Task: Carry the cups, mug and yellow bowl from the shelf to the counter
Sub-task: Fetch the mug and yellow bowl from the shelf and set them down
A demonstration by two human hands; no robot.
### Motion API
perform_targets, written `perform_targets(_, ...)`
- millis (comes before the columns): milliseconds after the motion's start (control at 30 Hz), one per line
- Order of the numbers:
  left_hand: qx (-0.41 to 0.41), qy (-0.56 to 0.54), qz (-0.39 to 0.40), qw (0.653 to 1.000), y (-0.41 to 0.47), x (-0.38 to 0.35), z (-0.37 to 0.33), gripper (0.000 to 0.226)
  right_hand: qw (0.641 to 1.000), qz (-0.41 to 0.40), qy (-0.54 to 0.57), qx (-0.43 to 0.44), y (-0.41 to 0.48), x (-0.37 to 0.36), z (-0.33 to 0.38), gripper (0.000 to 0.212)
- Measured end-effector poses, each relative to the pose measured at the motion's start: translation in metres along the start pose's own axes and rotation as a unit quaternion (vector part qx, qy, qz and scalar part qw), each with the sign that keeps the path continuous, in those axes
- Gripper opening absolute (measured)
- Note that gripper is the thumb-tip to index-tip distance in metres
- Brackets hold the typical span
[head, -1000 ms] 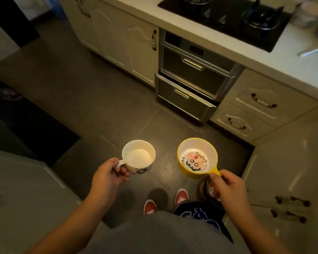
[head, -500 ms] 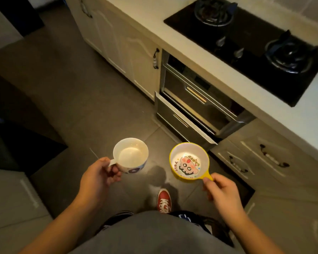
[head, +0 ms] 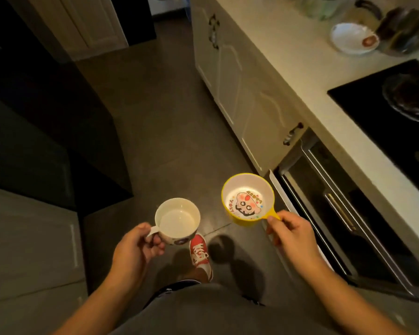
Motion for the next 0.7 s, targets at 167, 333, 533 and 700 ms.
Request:
perform_targets(167, -0.002, 0.002, -0.025, 1.000, 0.070, -0.016, -0.054, 0.029, 1.000, -0.002, -0.002, -0.004, 0.061, -0.029, 0.038, 0.023)
perform_targets(333, 0.025, -0.012, -0.036, 0.999, 0.123, -0.059, -0.104, 0.022, 0.999, -0.032, 0.011, -0.019, 0.111, -0.030, 0.054, 0.025)
perform_targets(533, 0.006, 0.002, -0.002, 1.000, 0.181, -0.135, -0.152, 0.024, 0.998, -0.049, -0.004, -0.044, 0.188, -0.025, 0.060, 0.027)
perform_targets(700, 0.004, -0.002, -0.030, 1.000, 0.240, -0.192, -0.186, 0.021, 0.999, -0.026, -0.034, -0.020, 0.274, -0.035, 0.083, 0.028)
Point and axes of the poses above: each hand's wrist, its own y-axis towards the middle knuckle, its own x-axis out of the back of the hand, z = x × y, the point moved 7 cm from there along y, towards the middle knuckle, and after that the axes turned 9 degrees about -z, right-handed, at the moved point
